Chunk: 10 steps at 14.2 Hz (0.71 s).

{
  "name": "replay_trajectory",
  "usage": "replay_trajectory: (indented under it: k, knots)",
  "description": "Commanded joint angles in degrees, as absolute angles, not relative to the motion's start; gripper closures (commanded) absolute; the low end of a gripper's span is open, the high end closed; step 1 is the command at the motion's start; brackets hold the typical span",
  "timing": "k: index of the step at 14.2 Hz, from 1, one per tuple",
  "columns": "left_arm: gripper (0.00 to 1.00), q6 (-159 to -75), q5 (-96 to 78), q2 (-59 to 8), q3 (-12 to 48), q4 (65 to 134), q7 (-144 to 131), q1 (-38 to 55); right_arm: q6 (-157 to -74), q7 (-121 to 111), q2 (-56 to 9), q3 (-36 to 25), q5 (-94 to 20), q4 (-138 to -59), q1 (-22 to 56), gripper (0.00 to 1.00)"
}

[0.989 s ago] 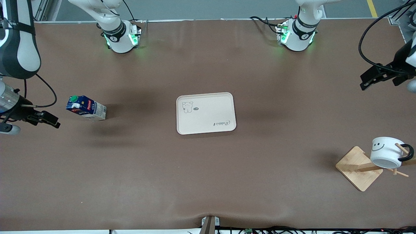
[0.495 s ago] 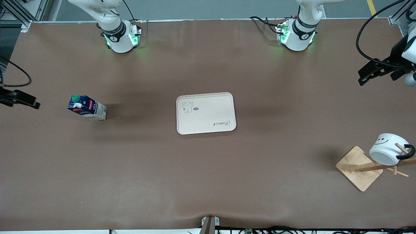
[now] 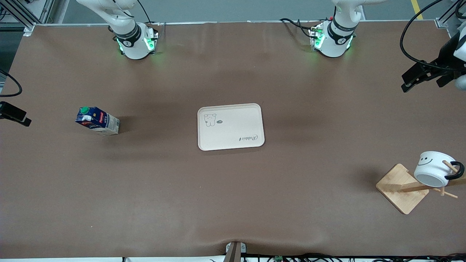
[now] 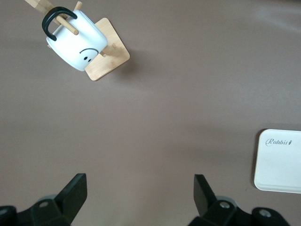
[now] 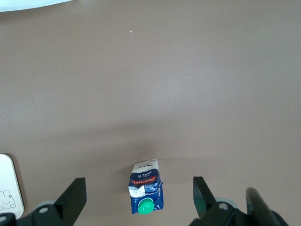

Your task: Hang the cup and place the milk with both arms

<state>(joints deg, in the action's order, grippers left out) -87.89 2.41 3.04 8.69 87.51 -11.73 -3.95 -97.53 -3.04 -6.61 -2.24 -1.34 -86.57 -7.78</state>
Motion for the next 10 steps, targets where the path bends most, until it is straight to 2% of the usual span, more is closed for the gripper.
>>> replay_trajectory:
  k: [1,6,10]
  knots:
    - [0.00,-88.15,1.05,4.22,8.70,88.77,-10.81,-4.13,-96.60,-2.90,-6.86,-1.85,-2.80,-84.99,-8.26,0.00]
    - [0.00,-86.76,1.05,3.87,9.14,89.03,-11.43,-3.95,-86.32,-2.99,-2.29,-1.06,-4.05,-84.29,-7.12,0.00]
    - [0.00,-85.87,1.14,3.87,9.23,89.03,-11.52,-4.04,-85.69,-3.52,-2.72,-1.05,-3.26,-82.63,-7.21,0.00]
